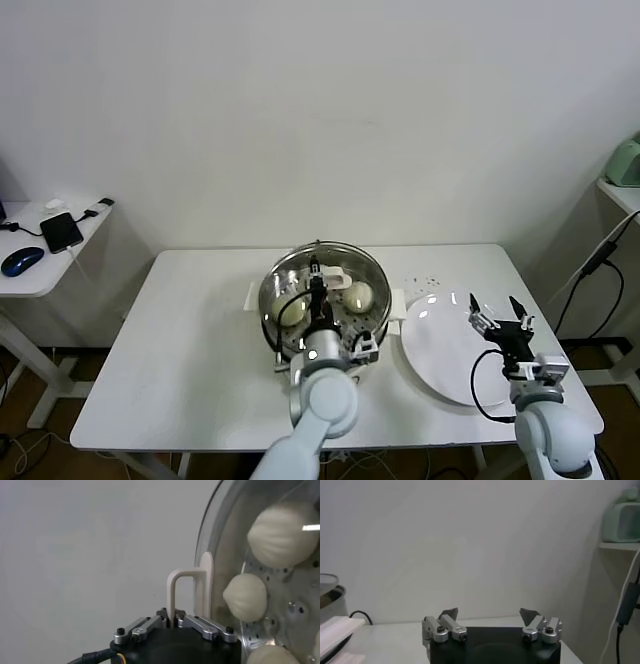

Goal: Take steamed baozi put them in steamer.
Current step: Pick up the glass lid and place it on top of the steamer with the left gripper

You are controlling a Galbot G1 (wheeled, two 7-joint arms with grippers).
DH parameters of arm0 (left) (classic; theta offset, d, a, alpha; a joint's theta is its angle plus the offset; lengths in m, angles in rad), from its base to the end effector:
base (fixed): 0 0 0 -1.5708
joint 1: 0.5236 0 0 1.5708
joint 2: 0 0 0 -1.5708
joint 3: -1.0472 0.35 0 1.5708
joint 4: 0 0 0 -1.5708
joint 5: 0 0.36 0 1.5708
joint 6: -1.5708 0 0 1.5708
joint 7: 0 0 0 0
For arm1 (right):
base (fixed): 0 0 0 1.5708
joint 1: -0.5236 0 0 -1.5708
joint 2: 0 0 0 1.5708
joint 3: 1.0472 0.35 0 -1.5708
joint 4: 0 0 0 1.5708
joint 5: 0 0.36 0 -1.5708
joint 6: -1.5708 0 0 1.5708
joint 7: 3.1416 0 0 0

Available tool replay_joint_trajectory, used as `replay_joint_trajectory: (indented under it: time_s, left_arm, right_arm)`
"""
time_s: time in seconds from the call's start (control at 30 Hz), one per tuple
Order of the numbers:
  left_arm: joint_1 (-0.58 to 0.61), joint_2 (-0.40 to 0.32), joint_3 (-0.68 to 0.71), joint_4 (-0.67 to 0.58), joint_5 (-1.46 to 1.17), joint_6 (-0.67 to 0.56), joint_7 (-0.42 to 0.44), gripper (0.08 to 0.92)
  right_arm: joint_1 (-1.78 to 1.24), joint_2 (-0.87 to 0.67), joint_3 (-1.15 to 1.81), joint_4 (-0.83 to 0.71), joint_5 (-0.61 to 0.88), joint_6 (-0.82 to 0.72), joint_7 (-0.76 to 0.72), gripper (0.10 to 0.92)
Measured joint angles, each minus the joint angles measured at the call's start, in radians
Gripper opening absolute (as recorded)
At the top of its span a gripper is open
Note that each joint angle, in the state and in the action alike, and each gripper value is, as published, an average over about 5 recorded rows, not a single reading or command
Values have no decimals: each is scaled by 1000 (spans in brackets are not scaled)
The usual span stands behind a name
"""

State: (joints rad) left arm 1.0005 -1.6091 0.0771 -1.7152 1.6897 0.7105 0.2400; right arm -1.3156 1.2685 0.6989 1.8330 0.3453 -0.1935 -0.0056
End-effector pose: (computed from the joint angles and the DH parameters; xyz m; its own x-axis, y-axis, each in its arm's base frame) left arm 0.3071 -0.2126 -0.2762 -0.9933 -0.1151 0.0113 0.0057 0.0493 0.9988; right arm 0.2699 -0.1343 -0.3097 -0.9846 0.0752 0.1580 0.0778 0.9969 0.0108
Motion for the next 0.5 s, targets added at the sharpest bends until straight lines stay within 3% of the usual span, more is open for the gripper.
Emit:
replay_joint_trajectory:
  time_s: [0.5]
  left_arm:
    - [-5, 0, -1, 17, 17, -14, 23, 157]
  right_arm:
    - [-3, 0, 0, -5, 1, 5, -2, 823]
